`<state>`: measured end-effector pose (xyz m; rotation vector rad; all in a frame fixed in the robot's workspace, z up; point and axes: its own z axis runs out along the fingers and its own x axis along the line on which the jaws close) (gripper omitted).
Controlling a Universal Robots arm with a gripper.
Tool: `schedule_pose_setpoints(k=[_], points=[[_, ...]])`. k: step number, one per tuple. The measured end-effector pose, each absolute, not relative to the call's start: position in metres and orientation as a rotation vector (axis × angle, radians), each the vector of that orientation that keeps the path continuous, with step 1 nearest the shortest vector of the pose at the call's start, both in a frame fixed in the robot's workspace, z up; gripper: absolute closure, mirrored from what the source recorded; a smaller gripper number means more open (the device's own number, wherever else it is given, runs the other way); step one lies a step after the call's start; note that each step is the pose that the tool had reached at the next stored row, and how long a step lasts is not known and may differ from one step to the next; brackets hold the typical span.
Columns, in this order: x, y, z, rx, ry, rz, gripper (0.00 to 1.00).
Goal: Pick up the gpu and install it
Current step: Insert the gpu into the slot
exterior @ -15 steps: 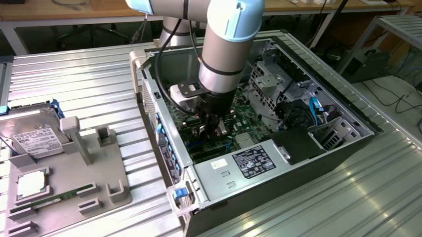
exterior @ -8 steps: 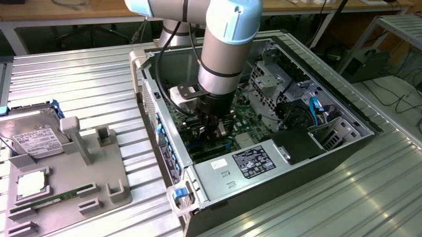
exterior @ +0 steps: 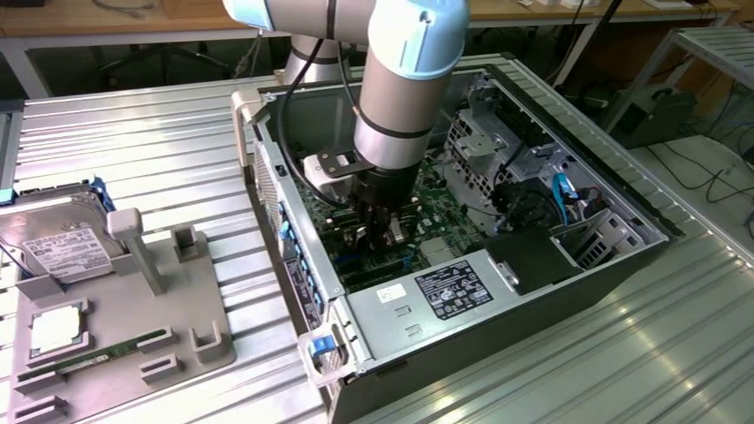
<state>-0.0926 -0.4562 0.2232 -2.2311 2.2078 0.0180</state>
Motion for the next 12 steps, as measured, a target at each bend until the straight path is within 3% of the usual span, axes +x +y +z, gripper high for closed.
schedule_pose_setpoints(k=[4, 5, 12], points=[[-0.093, -0.456, 0.224, -2.230, 2.207, 0.018, 0.71], [-0.093, -0.456, 0.227, -2.231, 2.208, 0.018, 0.65], [-0.093, -0.456, 0.263, -2.231, 2.208, 0.017, 0.65]])
